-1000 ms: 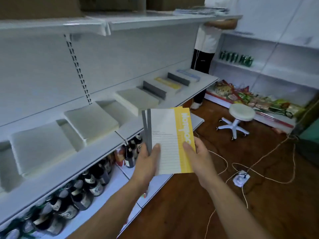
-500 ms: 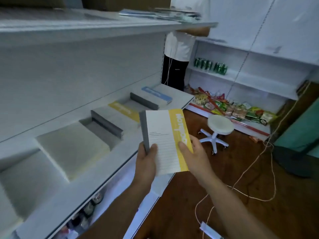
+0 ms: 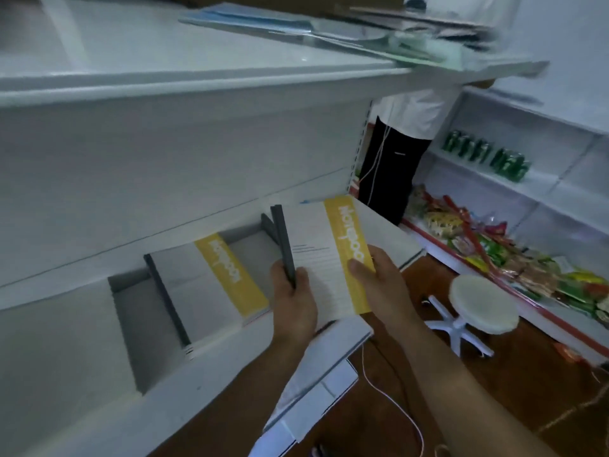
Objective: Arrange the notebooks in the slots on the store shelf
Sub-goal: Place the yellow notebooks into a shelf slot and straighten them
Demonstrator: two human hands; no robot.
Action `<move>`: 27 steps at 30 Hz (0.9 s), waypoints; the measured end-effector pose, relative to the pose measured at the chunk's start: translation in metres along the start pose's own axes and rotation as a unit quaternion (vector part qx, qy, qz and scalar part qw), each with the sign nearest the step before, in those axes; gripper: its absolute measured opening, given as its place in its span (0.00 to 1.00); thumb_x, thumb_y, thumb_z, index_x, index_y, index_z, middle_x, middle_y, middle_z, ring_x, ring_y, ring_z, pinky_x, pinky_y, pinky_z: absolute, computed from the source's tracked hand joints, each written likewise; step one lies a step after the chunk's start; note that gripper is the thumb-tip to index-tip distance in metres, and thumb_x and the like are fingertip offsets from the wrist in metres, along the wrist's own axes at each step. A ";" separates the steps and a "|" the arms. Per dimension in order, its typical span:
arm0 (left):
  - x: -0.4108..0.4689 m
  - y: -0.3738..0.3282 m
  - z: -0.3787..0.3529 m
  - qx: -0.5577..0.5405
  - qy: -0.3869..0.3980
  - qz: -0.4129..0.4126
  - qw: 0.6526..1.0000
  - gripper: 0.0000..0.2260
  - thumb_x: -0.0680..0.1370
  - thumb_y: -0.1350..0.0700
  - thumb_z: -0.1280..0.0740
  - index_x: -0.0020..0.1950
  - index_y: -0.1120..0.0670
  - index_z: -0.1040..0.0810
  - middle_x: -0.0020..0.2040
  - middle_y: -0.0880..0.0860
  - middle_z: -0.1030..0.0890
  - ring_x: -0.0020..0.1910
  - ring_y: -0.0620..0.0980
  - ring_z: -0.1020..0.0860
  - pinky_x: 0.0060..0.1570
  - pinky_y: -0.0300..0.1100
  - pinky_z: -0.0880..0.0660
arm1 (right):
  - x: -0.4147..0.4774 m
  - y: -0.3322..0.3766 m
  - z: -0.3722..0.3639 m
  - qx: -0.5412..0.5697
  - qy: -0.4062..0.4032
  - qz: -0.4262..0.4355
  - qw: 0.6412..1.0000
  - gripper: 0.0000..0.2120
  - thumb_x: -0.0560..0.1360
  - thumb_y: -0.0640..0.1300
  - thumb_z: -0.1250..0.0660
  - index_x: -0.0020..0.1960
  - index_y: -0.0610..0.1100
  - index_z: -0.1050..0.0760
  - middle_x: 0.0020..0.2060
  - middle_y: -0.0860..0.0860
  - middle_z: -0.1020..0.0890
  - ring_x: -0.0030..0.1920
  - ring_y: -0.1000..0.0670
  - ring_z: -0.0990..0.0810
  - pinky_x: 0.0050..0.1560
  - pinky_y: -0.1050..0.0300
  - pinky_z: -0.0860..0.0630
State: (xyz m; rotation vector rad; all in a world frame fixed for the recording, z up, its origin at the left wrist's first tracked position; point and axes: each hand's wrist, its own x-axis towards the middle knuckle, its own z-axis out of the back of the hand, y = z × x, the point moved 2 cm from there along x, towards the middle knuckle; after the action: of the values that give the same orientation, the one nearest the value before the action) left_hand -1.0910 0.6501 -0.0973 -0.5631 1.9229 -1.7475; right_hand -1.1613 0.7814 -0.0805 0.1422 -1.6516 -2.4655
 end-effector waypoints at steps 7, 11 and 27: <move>0.074 0.031 -0.051 0.141 -0.160 -0.022 0.977 0.04 0.80 0.59 0.41 0.50 0.52 0.29 0.47 0.52 0.27 0.48 0.54 0.27 0.47 0.46 0.31 | 0.127 -0.013 0.004 -0.085 0.127 0.058 0.987 0.13 0.78 0.51 0.37 0.63 0.53 0.30 0.49 0.56 0.23 0.47 0.53 0.23 0.40 0.58 0.31; 0.096 0.053 -0.068 0.210 -0.180 0.013 0.961 0.16 0.79 0.54 0.42 0.66 0.57 0.29 0.62 0.56 0.27 0.62 0.58 0.30 0.63 0.57 0.31 | 0.167 -0.028 0.001 -0.117 0.190 0.057 0.973 0.17 0.78 0.50 0.37 0.66 0.49 0.31 0.53 0.53 0.25 0.50 0.50 0.24 0.46 0.54 0.29; 0.114 0.049 -0.077 -0.081 -0.164 0.093 0.979 0.23 0.82 0.57 0.41 0.77 0.49 0.39 0.71 0.46 0.28 0.67 0.44 0.28 0.70 0.46 0.34 | 0.187 -0.065 -0.013 0.066 0.344 -0.036 0.936 0.30 0.81 0.44 0.39 0.78 0.54 0.49 0.76 0.57 0.41 0.72 0.57 0.38 0.70 0.60 0.39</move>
State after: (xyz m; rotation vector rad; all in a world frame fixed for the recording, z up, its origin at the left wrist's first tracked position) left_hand -1.2275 0.6492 -0.1492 -0.6601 1.8254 -1.3009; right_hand -1.3485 0.7579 -0.1425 0.9708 -1.4857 -1.9842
